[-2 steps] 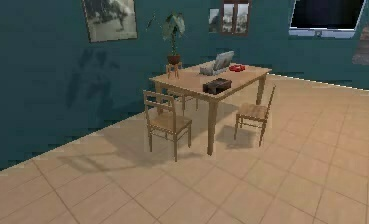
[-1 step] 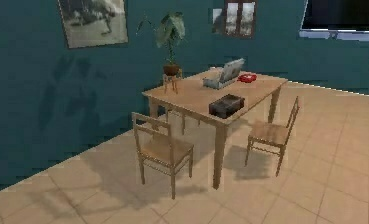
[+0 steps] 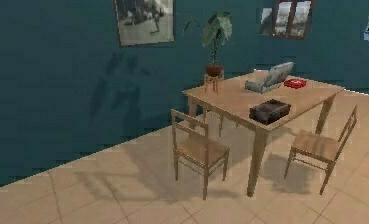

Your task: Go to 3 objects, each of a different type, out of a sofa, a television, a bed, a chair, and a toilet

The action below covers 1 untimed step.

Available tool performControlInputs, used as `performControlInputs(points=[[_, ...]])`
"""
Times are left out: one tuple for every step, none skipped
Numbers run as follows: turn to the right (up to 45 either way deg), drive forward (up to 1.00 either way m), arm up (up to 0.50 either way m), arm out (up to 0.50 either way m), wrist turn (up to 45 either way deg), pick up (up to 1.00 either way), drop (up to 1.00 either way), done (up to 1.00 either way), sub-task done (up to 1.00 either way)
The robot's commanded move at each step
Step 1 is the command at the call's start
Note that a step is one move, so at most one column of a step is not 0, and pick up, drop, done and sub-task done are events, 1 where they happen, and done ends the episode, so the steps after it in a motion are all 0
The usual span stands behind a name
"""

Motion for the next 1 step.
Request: performControlInputs(points=[[0.0, 0.55, 0.00, 0.00, 0.0, 0.00, 0.00, 0.00, 0.00]])
